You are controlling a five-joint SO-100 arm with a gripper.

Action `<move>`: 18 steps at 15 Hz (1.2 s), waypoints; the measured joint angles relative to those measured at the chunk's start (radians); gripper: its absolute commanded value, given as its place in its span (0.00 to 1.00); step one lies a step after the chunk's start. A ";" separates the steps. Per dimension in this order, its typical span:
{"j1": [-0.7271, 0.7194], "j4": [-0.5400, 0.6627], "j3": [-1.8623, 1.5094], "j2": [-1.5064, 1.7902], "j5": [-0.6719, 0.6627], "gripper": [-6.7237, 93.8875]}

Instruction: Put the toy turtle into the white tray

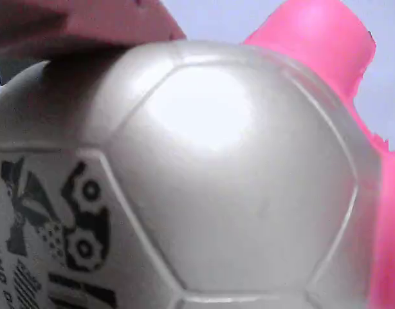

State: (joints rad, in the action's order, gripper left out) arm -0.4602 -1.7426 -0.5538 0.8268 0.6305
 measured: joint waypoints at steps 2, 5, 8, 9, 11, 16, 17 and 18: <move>0.003 0.002 0.000 -0.005 0.000 0.58; -0.006 0.008 0.000 -0.006 0.000 0.66; -0.018 0.008 0.000 -0.005 0.000 0.66; -0.021 0.008 0.000 -0.005 0.000 0.66; -0.023 0.008 -0.015 -0.005 0.000 0.66; -0.021 0.008 -0.034 -0.005 -0.005 0.54; -0.017 0.008 -0.046 0.000 -0.014 0.36; -0.011 0.008 -0.054 0.017 -0.023 0.17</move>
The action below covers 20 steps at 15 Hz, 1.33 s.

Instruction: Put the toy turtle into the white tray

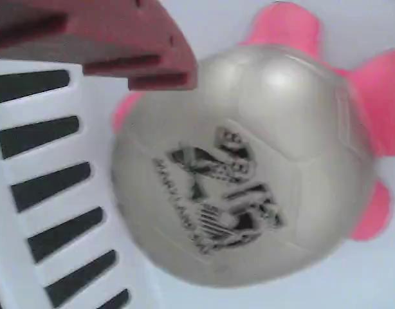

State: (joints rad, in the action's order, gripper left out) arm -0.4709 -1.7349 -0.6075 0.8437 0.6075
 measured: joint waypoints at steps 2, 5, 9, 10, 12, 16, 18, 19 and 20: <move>0.029 0.000 -0.038 0.067 -0.018 0.07; 0.092 0.000 -0.140 0.221 -0.097 0.07; 0.236 0.046 -0.347 0.534 -0.278 0.07; 0.273 0.067 -0.413 0.644 -0.316 0.07; 0.341 0.103 -0.580 0.871 -0.385 0.07; 0.368 0.227 -1.085 1.350 -0.411 0.07; 0.403 0.353 -1.440 1.601 -0.428 0.07; 0.413 0.405 -1.614 1.723 -0.437 0.07; 0.420 0.430 -1.766 1.833 -0.451 0.07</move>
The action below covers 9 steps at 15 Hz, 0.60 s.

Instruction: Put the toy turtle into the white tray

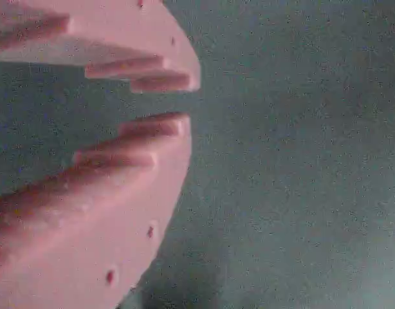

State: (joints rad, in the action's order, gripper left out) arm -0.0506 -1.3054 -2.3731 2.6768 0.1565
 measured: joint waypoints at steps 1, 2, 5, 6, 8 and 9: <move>0.014 0.011 -0.117 0.097 -0.011 0.07; 0.037 0.021 -0.209 0.178 -0.021 0.07; 0.044 0.032 -0.351 0.359 -0.038 0.07; 0.046 0.037 -0.385 0.393 -0.038 0.07; 0.046 0.071 -0.442 0.423 -0.032 0.07; 0.043 0.087 -0.476 0.456 -0.023 0.07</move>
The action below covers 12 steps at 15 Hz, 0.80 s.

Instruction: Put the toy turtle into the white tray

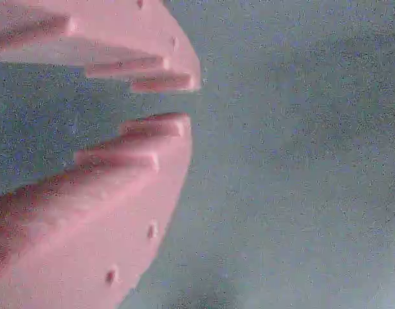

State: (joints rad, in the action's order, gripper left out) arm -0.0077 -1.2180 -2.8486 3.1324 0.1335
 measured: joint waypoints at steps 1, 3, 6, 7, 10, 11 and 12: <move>0.002 0.018 -0.035 0.029 0.003 0.07; -0.014 0.028 -0.081 0.060 0.018 0.07; -0.040 -0.020 -0.083 0.104 0.018 0.07; -0.041 -0.035 -0.083 0.110 0.018 0.07; -0.041 -0.037 -0.083 0.110 0.018 0.07; -0.041 -0.037 -0.083 0.110 0.018 0.07; -0.041 -0.037 -0.083 0.110 0.018 0.07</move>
State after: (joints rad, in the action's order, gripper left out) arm -0.0491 -1.2548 -2.9314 3.2428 0.1519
